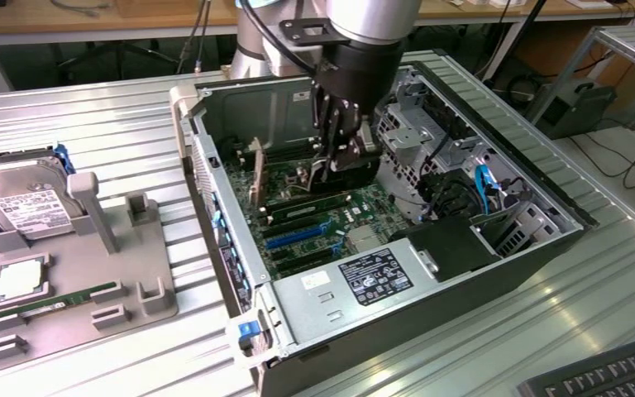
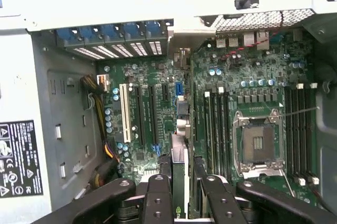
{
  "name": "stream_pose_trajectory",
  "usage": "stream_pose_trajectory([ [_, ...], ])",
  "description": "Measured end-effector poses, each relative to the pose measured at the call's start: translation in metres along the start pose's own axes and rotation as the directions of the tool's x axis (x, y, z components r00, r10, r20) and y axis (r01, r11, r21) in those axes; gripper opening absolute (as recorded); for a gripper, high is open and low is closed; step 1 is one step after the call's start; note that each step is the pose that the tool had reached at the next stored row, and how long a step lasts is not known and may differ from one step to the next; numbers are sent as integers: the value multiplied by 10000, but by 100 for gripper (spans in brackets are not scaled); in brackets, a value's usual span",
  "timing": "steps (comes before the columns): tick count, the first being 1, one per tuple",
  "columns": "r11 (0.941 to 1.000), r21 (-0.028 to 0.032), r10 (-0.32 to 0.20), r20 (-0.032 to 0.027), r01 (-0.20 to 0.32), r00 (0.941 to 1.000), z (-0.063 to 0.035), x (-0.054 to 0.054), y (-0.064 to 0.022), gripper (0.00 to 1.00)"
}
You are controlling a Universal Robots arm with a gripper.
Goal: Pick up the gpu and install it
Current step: 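Insert the gpu into the slot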
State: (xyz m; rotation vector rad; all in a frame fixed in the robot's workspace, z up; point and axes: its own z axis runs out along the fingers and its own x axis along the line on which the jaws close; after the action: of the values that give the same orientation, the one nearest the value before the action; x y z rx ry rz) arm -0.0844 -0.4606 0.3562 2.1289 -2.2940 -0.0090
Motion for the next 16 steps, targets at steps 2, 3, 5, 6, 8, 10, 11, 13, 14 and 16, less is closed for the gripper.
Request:
stream_pose_trajectory([
  [2, 10000, 10, -8, 2, 8, 10000, 26, 21, 34, 26],
  [3, 10000, 15, -13, 3, 13, 10000, 38, 29, 49, 26],
  [5, 10000, 28, -27, 2, 27, 10000, 62, 43, 79, 26],
  [6, 10000, 35, -38, 3, 38, 10000, 74, 46, 89, 26],
  [8, 10000, 60, -64, 4, 64, 10000, 104, 48, 103, 26],
  [10, 9999, 103, -104, 8, 104, 9999, 135, 49, 114, 26],
  [11, 9999, 115, -119, 11, 119, 9999, 144, 49, 117, 26],
  [13, 9998, 132, -152, 26, 151, 9999, 164, 49, 122, 26],
  [14, 9998, 137, -166, 40, 165, 9999, 175, 49, 123, 26],
  [16, 9997, 142, -185, 68, 184, 9998, 196, 49, 124, 26],
])
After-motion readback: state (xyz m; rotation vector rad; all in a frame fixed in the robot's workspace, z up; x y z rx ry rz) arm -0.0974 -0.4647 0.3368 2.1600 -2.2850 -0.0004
